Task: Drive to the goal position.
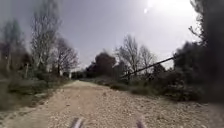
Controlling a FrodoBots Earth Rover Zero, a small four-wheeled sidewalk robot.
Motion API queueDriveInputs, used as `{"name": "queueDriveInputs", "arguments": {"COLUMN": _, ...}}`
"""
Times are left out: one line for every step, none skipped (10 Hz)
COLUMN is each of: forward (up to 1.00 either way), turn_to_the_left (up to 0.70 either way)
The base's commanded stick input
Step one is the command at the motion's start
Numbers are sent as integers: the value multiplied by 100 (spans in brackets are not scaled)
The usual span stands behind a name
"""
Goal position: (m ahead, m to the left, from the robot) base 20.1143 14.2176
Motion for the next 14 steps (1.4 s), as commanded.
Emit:
{"name": "queueDriveInputs", "arguments": {"forward": 70, "turn_to_the_left": 0}}
{"name": "queueDriveInputs", "arguments": {"forward": 70, "turn_to_the_left": 0}}
{"name": "queueDriveInputs", "arguments": {"forward": 70, "turn_to_the_left": 0}}
{"name": "queueDriveInputs", "arguments": {"forward": 70, "turn_to_the_left": 0}}
{"name": "queueDriveInputs", "arguments": {"forward": 70, "turn_to_the_left": 0}}
{"name": "queueDriveInputs", "arguments": {"forward": 70, "turn_to_the_left": 0}}
{"name": "queueDriveInputs", "arguments": {"forward": 70, "turn_to_the_left": 18}}
{"name": "queueDriveInputs", "arguments": {"forward": 70, "turn_to_the_left": 34}}
{"name": "queueDriveInputs", "arguments": {"forward": 70, "turn_to_the_left": 35}}
{"name": "queueDriveInputs", "arguments": {"forward": 70, "turn_to_the_left": 2}}
{"name": "queueDriveInputs", "arguments": {"forward": 70, "turn_to_the_left": 0}}
{"name": "queueDriveInputs", "arguments": {"forward": 70, "turn_to_the_left": 0}}
{"name": "queueDriveInputs", "arguments": {"forward": 70, "turn_to_the_left": 0}}
{"name": "queueDriveInputs", "arguments": {"forward": 70, "turn_to_the_left": 0}}
